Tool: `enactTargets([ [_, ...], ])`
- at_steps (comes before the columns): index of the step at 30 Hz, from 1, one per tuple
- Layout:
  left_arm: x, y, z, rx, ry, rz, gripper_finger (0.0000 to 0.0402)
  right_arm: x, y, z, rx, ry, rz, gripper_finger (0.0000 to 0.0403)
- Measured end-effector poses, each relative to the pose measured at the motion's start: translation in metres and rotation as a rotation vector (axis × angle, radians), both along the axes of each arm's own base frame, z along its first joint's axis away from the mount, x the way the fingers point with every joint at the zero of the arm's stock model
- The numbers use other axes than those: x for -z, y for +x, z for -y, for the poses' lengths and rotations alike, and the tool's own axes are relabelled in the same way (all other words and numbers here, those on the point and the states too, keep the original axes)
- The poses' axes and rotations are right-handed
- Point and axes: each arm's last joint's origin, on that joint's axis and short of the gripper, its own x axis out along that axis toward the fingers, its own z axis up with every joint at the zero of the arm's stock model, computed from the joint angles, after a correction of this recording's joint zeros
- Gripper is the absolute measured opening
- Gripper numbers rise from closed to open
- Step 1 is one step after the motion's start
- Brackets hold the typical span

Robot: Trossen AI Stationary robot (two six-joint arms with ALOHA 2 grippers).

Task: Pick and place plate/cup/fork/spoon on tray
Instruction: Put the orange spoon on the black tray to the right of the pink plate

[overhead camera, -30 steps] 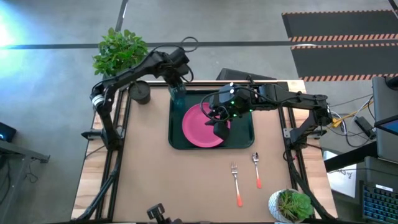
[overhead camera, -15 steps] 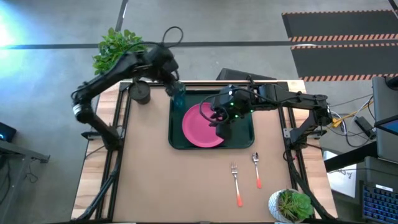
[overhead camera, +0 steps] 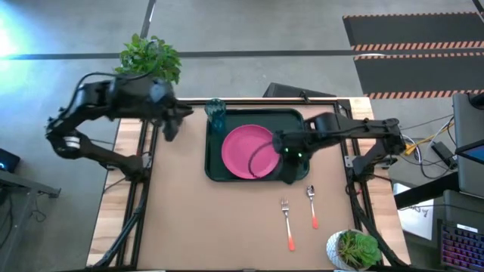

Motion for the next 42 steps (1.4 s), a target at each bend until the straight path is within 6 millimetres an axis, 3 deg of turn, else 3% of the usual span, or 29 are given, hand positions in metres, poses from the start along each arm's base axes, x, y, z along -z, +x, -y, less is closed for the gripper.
enactTargets([
  [7, 0.0, -0.029, 0.013, 0.017, 0.019, 0.046, 0.0034, 0.001, -0.018, -0.039, 0.186, -0.007, -0.071, 0.0146],
  [16, 0.031, -0.043, 0.014, -0.001, -0.015, -0.011, 0.0034, 0.001, -0.05, -0.086, 0.407, -0.053, 0.015, 0.0146],
  [26, 0.042, -0.061, 0.015, -0.001, -0.014, 0.008, 0.0034, 0.061, -0.078, -0.115, 0.576, -0.021, -0.249, 0.0132],
  [36, 0.039, -0.065, 0.015, 0.0, -0.011, 0.041, 0.0034, 0.101, -0.059, -0.137, 0.573, -0.007, -0.247, 0.0156],
  [42, 0.04, -0.064, 0.015, 0.002, -0.009, 0.036, 0.0034, 0.117, -0.063, -0.136, 0.68, -0.053, -0.338, 0.0185],
])
